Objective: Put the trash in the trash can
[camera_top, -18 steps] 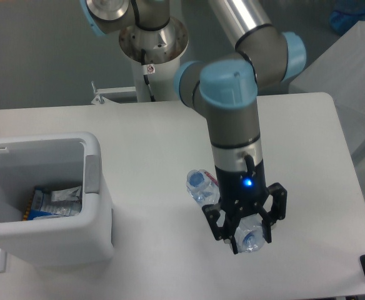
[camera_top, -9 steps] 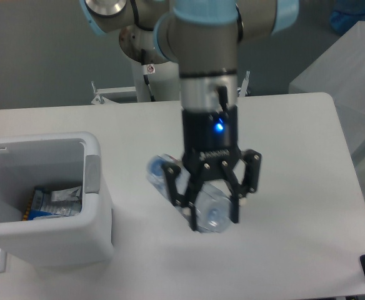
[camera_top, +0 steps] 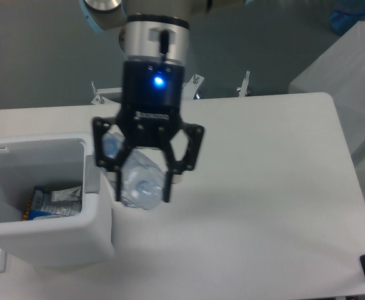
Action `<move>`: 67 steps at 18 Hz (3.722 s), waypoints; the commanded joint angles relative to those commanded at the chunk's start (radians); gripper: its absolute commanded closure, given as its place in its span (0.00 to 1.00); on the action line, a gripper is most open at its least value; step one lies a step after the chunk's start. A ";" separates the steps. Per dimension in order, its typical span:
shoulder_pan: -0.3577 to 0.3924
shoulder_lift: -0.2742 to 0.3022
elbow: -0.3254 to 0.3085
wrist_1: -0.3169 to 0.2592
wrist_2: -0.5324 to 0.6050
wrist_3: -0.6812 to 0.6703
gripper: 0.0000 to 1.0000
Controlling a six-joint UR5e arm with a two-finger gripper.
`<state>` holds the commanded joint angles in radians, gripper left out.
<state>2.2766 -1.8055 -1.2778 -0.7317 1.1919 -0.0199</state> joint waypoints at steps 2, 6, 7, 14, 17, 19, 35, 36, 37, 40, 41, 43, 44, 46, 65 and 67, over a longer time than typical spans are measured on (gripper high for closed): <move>-0.037 0.000 -0.014 0.000 0.000 0.000 0.40; -0.071 -0.024 -0.026 -0.002 0.000 0.000 0.40; -0.081 -0.031 -0.026 -0.002 0.000 0.002 0.40; -0.100 -0.048 -0.026 0.000 0.002 0.003 0.40; -0.101 -0.060 -0.026 0.000 0.002 0.002 0.40; -0.101 -0.072 -0.025 0.000 0.002 0.002 0.37; -0.115 -0.061 -0.092 0.002 0.008 0.014 0.28; -0.117 -0.058 -0.097 0.002 0.008 0.014 0.27; -0.115 -0.057 -0.100 0.002 0.008 0.014 0.26; -0.117 -0.052 -0.109 0.000 0.008 0.014 0.23; -0.117 -0.051 -0.115 0.002 0.008 0.014 0.18; -0.118 -0.038 -0.138 0.002 0.008 0.017 0.08; -0.120 -0.032 -0.153 0.002 0.008 0.031 0.02; -0.120 -0.018 -0.181 0.002 0.008 0.057 0.00; 0.205 0.001 -0.155 -0.089 0.187 0.640 0.00; 0.227 0.018 -0.160 -0.173 0.234 0.806 0.00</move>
<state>2.5034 -1.7872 -1.4373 -0.9046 1.4264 0.7861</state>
